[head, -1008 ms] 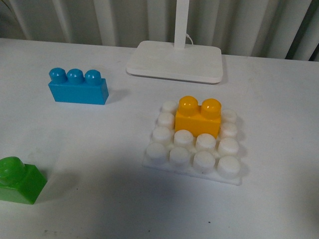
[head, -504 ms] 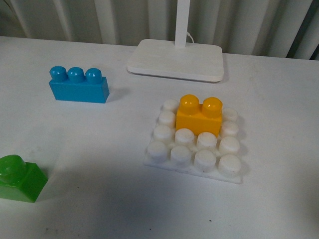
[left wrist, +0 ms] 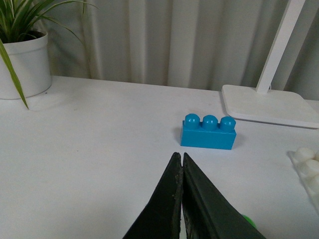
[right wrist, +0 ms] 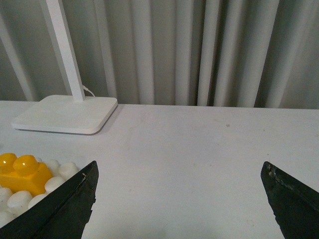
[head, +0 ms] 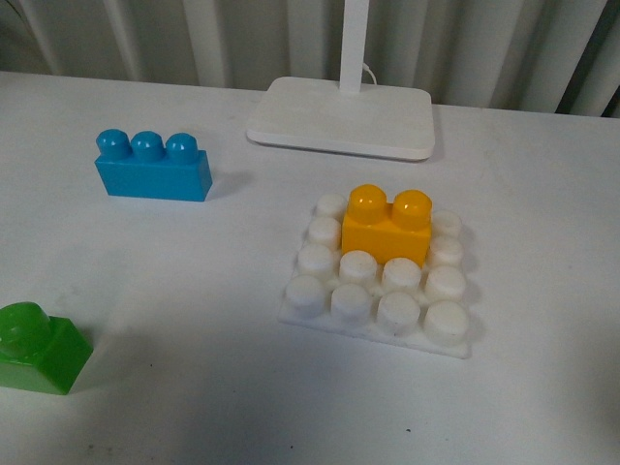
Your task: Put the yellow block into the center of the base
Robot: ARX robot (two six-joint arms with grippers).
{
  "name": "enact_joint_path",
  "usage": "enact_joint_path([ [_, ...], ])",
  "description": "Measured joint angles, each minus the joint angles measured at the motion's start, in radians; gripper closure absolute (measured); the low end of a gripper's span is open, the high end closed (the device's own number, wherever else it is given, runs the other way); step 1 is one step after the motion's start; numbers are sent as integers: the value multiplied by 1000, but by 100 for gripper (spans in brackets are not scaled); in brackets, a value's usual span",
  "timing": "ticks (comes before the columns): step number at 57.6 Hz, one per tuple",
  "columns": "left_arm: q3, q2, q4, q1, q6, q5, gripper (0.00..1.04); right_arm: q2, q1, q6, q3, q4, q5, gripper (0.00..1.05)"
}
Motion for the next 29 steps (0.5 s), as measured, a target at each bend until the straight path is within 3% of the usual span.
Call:
enact_joint_path([
  [8,0,-1,0,0,-2,0,99,0,0,0,0,0,0,9],
  [29,0,-1,0,0,-1,0,32,0,0,0,0,0,0,9],
])
